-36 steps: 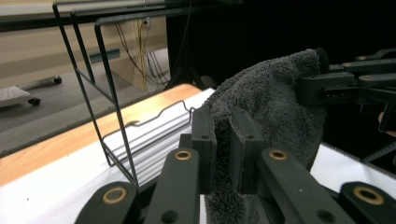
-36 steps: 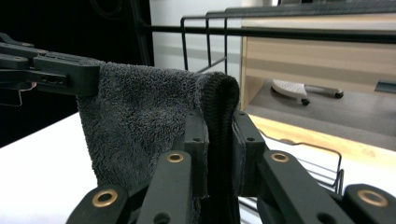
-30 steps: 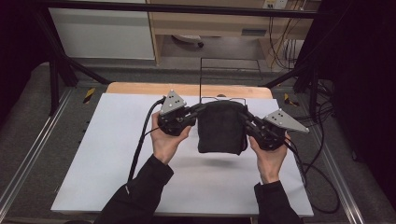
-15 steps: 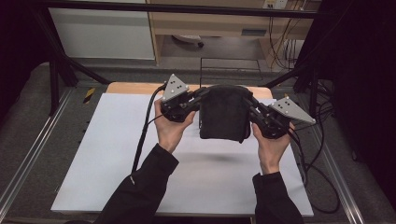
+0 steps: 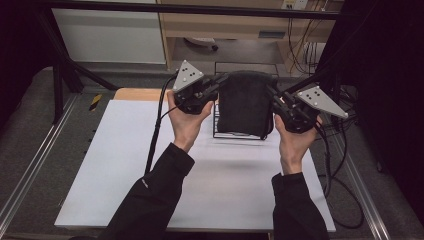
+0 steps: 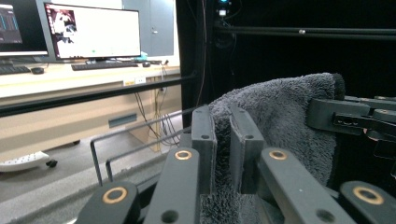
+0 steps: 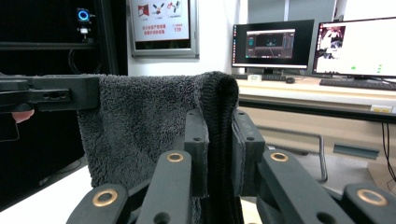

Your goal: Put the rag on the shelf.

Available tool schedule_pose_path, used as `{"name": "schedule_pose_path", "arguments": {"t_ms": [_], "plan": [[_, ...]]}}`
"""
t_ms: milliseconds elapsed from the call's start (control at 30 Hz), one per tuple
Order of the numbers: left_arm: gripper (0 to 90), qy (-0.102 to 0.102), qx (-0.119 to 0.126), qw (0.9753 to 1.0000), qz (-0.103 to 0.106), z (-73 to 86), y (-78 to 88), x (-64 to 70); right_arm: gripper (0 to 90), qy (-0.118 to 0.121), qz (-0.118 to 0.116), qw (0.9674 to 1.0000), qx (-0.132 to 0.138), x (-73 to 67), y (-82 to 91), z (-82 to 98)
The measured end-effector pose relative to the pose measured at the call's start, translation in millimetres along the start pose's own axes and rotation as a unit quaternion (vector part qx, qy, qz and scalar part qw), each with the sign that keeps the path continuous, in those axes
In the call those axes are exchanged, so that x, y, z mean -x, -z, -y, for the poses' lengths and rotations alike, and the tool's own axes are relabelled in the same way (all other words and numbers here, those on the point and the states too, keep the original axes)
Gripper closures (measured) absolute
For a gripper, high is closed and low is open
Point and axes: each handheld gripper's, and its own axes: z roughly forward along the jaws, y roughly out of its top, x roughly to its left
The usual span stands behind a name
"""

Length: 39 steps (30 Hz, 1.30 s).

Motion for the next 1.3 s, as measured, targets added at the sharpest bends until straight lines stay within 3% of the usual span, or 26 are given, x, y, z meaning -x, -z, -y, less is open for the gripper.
{"name": "schedule_pose_path", "arguments": {"t_ms": [633, 1000, 1300], "plan": [[81.7, -0.002, 0.034, 0.9994, -0.009, -45.5, -15.6, -8.4, 79.6, 0.015, 0.007, 0.9991, 0.038, 10.0, -18.4, -45.5], [81.8, 0.001, 0.05, 0.9987, -0.009, -69.2, -23.8, -15.2, 79.7, 0.01, 0.007, 0.9983, 0.056, 19.9, -33.5, -64.8], [81.8, -0.008, 0.058, 0.9981, -0.02, -87.5, -30.9, -22.0, 79.7, 0.01, 0.006, 0.9978, 0.065, 26.5, -48.4, -83.3]]}}
